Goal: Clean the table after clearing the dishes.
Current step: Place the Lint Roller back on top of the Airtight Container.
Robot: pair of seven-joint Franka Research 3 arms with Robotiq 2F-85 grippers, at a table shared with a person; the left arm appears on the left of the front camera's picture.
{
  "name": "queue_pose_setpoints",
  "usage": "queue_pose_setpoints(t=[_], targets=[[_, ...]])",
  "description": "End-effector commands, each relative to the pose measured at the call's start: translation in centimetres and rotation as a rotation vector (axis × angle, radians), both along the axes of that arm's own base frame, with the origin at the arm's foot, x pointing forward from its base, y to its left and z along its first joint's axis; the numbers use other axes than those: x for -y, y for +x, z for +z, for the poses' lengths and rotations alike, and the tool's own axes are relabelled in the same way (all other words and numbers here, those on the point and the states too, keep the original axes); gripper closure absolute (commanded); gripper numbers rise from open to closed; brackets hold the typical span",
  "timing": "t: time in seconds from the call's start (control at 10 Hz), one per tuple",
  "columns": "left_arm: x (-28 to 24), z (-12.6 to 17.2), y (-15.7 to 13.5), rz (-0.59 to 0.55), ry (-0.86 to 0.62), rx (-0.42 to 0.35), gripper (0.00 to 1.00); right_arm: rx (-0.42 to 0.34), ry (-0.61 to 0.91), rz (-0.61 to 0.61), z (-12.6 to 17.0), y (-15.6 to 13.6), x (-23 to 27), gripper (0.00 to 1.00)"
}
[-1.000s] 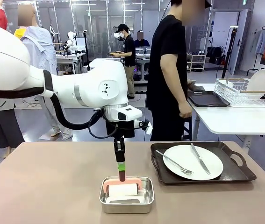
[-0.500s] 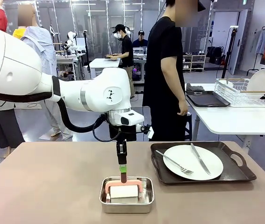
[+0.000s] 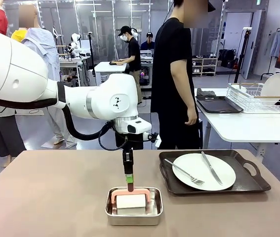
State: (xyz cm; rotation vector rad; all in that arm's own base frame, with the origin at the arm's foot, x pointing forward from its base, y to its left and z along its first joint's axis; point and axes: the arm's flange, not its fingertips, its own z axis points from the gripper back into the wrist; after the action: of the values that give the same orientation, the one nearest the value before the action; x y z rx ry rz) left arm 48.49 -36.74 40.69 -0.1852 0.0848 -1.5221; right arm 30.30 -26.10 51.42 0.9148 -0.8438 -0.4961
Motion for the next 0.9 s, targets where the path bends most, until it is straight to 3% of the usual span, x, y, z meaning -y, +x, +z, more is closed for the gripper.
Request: queue_pose_setpoints(t=[0.0,0.1,0.7,0.8], targets=[[-0.08,0.08,-0.05,0.0,0.003,0.031,0.07,0.013,-0.001,0.006,0.15,-0.24,-0.07,0.0],[-0.03,0.25,-0.02,-0.001,0.004,0.033,0.0,0.013,-0.001,0.006,0.15,-0.24,-0.07,0.0],[-0.53,0.99,0.08,-0.016,0.006,0.067,0.0,0.013,-0.001,0.006,0.15,-0.24,-0.07,0.0],[0.11,0.75,0.41,-0.004,-0.004,0.024,0.0,0.013,-0.001,0.006,0.15,-0.24,-0.07,0.0]])
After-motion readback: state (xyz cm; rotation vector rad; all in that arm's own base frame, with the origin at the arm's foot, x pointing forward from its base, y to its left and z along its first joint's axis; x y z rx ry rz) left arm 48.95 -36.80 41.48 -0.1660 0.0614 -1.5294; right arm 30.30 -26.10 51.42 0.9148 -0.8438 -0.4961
